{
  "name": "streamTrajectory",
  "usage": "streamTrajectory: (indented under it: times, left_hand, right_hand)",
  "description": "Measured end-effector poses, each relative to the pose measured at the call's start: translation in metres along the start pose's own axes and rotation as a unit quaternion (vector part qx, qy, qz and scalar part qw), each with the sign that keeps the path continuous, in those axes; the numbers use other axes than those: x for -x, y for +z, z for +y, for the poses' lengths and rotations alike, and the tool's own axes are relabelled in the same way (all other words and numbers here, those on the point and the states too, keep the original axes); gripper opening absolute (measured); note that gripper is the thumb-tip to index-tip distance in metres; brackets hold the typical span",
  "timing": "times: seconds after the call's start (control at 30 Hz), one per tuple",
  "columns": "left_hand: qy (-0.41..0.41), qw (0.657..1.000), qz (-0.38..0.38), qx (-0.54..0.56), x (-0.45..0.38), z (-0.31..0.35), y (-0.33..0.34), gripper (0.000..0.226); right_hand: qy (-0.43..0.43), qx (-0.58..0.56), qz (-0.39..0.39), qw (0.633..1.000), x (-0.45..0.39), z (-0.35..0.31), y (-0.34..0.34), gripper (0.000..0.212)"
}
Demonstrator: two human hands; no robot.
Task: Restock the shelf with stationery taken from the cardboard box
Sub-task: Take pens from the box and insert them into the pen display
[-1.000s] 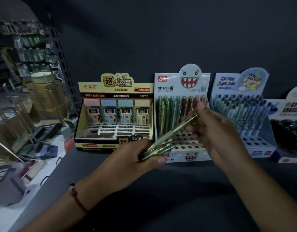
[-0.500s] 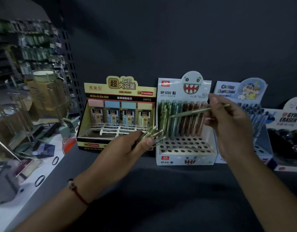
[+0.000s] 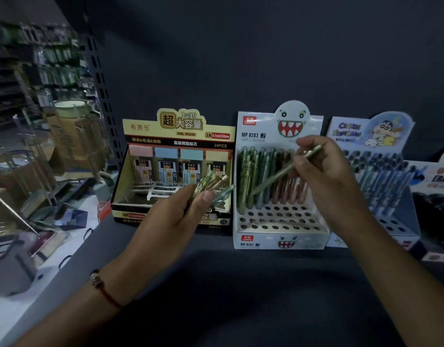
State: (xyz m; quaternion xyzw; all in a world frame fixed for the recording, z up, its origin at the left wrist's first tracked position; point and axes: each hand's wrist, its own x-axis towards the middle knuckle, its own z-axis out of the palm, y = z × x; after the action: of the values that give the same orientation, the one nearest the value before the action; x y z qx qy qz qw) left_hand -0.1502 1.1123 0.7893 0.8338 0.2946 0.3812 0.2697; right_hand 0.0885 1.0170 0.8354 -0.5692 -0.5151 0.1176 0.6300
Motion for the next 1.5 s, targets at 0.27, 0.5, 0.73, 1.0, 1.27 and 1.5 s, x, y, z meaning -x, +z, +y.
streamTrajectory:
  times: [0.27,0.5,0.73,1.0,1.27,1.5]
  left_hand:
    - [0.0,1.0,0.001,-0.018,-0.002,-0.002,0.002,0.051]
    - [-0.005,1.0,-0.001,-0.015,-0.001,-0.001,0.002,0.058]
    - [-0.003,1.0,-0.001,-0.023,-0.001,0.001,0.004,0.054]
    - [0.006,0.999,-0.014,-0.043,-0.001,0.004,0.006,0.057]
    - [0.023,0.998,-0.025,-0.046,-0.001,0.005,0.007,0.055]
    - [0.018,0.998,-0.024,-0.047,-0.001,0.003,0.008,0.057]
  right_hand:
    - [-0.02,-0.001,0.035,0.999,0.008,-0.003,0.009,0.026]
    - [-0.026,0.014,0.016,0.999,0.013,0.005,0.015,0.031]
    - [-0.009,0.03,-0.003,0.999,0.013,0.015,0.019,0.031]
    - [-0.003,0.042,0.013,0.999,0.008,0.022,0.029,0.034]
    - [0.001,0.073,0.009,0.997,0.008,0.024,0.04,0.031]
    - [0.004,0.075,0.006,0.997,0.008,0.027,0.039,0.031]
